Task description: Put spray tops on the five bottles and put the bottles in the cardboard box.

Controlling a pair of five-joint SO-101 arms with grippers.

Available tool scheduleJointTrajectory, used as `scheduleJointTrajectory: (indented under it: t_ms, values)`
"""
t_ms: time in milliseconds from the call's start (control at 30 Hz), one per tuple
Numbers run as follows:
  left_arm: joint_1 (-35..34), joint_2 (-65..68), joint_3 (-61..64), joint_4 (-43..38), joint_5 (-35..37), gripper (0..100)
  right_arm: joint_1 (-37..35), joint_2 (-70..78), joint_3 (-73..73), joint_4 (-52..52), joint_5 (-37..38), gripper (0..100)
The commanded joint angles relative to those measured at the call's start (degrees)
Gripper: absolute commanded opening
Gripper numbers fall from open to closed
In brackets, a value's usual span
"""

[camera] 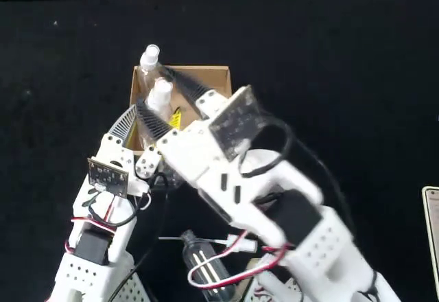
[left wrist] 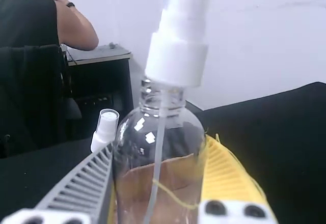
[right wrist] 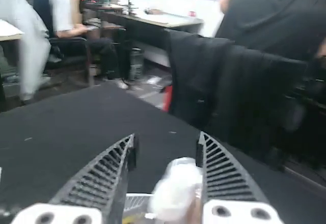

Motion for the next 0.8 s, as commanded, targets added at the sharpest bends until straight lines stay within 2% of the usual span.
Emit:
scheduleJointTrajectory:
  t_ms: [0, 167, 300, 400, 600, 767]
  values:
    - [0.5, -0.6, 1.3, -1.1, -0.4, 3, 9.8, -2.2, -11.9, 10.8, 0.2, 15.6]
    - [0.4, -0.6, 1.3, -1.1, -0.4, 3, 25.1, -1.8, -9.9, 16.0, -0.1, 15.5]
    - [0.4, -0.6, 1.3, -1.1, -0.4, 3, 30.1, -1.8, -0.1, 16.0, -5.1, 15.5]
    - [0.4, -0.6, 1.3, -1.1, -0.4, 3, 31.2, -1.8, 7.1, 14.6, -7.7, 15.5]
    - [0.4, -0.6, 1.3, -1.1, -0.4, 3, 31.2, -1.7, 20.9, 5.0, -10.6, 16.0]
    - [0.4, -0.6, 1.3, -1.1, -0.4, 3, 29.9, 0.3, 23.6, 1.9, -10.5, 16.0]
